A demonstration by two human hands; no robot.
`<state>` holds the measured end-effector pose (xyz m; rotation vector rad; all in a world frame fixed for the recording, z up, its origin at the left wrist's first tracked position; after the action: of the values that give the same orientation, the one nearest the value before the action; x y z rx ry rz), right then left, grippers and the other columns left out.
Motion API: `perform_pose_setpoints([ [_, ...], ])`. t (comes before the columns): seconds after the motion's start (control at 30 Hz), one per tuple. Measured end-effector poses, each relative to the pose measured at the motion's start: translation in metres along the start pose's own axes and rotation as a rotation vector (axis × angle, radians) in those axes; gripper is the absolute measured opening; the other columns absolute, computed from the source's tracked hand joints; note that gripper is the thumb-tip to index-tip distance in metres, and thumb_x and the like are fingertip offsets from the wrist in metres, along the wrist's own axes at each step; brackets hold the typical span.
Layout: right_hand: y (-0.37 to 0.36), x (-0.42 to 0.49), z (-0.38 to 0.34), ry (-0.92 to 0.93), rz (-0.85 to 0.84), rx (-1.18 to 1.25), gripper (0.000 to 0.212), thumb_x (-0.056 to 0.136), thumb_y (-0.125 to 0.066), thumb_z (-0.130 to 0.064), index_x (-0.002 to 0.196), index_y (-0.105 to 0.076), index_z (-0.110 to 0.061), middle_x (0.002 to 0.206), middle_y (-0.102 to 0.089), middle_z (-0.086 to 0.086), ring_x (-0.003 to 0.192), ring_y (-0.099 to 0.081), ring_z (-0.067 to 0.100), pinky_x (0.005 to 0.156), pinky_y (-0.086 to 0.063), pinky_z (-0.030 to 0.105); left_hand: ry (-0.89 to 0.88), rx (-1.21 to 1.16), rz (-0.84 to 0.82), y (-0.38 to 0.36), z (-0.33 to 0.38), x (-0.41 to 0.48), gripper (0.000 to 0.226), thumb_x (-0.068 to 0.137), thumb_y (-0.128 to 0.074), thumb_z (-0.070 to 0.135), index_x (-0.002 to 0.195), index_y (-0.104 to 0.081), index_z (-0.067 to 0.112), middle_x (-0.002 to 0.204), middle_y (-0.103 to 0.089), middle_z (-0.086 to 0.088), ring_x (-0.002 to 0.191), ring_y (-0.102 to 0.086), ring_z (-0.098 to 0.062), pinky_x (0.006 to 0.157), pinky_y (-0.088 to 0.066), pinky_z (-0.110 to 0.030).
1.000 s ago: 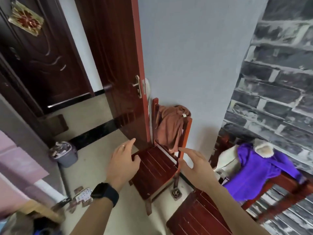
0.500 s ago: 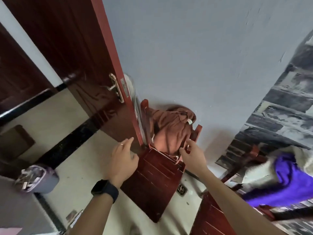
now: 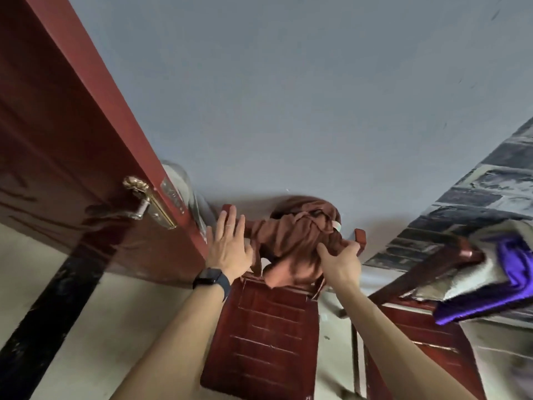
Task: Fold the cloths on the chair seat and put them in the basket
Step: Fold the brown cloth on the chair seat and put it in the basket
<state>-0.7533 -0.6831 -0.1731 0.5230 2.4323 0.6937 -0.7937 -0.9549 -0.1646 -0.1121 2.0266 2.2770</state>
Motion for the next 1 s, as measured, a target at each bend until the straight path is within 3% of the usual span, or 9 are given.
perform_pose_setpoints([
  [0.1,0.007,0.0,-0.005,-0.019,0.001,-0.017,0.046,0.087,-0.069,-0.044,0.121,-0.055,-0.017,0.099,-0.063,0.0,0.105,-0.065,0.029,0.087,-0.049,0.035,-0.034,0.005,0.046,-0.002,0.001,-0.001,0.065,0.087,-0.053,0.037,0.148,-0.044,0.015,0.165,-0.014,-0.011,0.151,-0.012,-0.034,0.115,-0.027,-0.057],
  [0.17,0.016,-0.001,-0.009,0.029,0.005,-0.062,0.037,0.088,-0.066,-0.046,0.115,-0.061,-0.022,0.098,-0.066,-0.004,0.105,-0.064,0.025,0.088,-0.049,0.035,-0.032,-0.026,0.037,-0.002,0.003,-0.002,0.064,0.086,-0.056,0.038,0.146,-0.046,0.017,0.164,-0.02,-0.014,0.151,-0.012,-0.037,0.114,-0.027,-0.059],
  [0.4,0.055,-0.019,-0.043,0.283,0.191,-0.381,0.024,0.098,-0.051,-0.034,0.101,-0.073,-0.025,0.106,-0.068,0.005,0.098,-0.063,0.035,0.078,-0.045,0.037,-0.087,0.069,-0.131,0.009,0.025,-0.003,0.065,0.094,-0.039,0.052,0.154,-0.013,0.048,0.165,-0.019,-0.001,0.145,0.006,-0.054,0.115,-0.009,-0.065],
  [0.6,0.094,-0.041,-0.093,0.437,0.358,-0.438,0.032,0.103,-0.043,-0.042,0.116,-0.071,-0.032,0.134,-0.055,-0.004,0.099,-0.066,0.036,0.078,-0.046,0.039,-0.047,0.124,-0.244,0.008,0.023,-0.007,0.068,0.094,-0.036,0.052,0.152,0.001,0.054,0.166,-0.013,0.004,0.146,0.016,-0.051,0.112,-0.004,-0.072],
  [0.7,0.114,-0.047,-0.12,0.442,0.382,-0.326,0.032,0.102,-0.042,-0.038,0.111,-0.069,-0.025,0.113,-0.066,0.003,0.095,-0.064,0.036,0.074,-0.039,0.036,-0.061,0.154,-0.264,0.01,0.022,-0.009,0.07,0.094,-0.038,0.053,0.15,0.004,0.057,0.167,-0.01,0.006,0.147,0.016,-0.048,0.111,-0.001,-0.074],
  [0.77,0.127,-0.055,-0.139,0.464,0.361,-0.185,0.029,0.103,-0.04,-0.036,0.107,-0.063,-0.019,0.091,-0.065,0.005,0.087,-0.061,0.034,0.073,-0.039,0.036,-0.052,0.151,-0.331,0.008,0.019,-0.008,0.071,0.094,-0.04,0.053,0.15,0.003,0.057,0.167,-0.008,0.007,0.148,0.016,-0.047,0.112,0.001,-0.073],
  [0.83,0.143,-0.069,-0.159,0.527,0.346,-0.013,0.026,0.105,-0.039,-0.033,0.107,-0.059,-0.015,0.085,-0.062,0.002,0.08,-0.055,0.028,0.072,-0.037,0.034,-0.016,0.104,-0.367,0.011,0.017,-0.008,0.069,0.093,-0.04,0.053,0.151,-0.002,0.057,0.167,-0.011,0.006,0.148,0.015,-0.045,0.113,0.0,-0.072],
  [0.9,0.159,-0.085,-0.177,0.599,0.313,0.135,0.023,0.106,-0.041,-0.031,0.105,-0.057,-0.015,0.081,-0.061,-0.003,0.077,-0.053,0.022,0.068,-0.035,0.031,-0.02,-0.022,-0.372,0.033,0.027,-0.012,0.068,0.093,-0.044,0.051,0.153,-0.013,0.05,0.163,-0.024,0.002,0.15,0.001,-0.044,0.117,-0.009,-0.064],
  [1.0,0.18,-0.108,-0.203,0.687,0.245,0.291,0.017,0.104,-0.044,-0.031,0.098,-0.057,-0.021,0.081,-0.062,-0.011,0.076,-0.055,0.009,0.065,-0.041,0.021,-0.104,-0.589,-0.26,0.094,0.067,-0.015,0.066,0.092,-0.061,0.035,0.151,-0.034,0.026,0.148,-0.048,-0.004,0.14,-0.04,-0.031,0.11,-0.032,-0.034],
])
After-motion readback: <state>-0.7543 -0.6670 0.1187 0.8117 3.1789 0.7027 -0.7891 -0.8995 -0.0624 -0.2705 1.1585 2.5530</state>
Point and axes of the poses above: each hand's wrist, its own x-axis towards the middle knuckle, its own y-axis out of the back of the hand, z = x × y, the point moved 7 cm from there along x, towards the middle knuckle
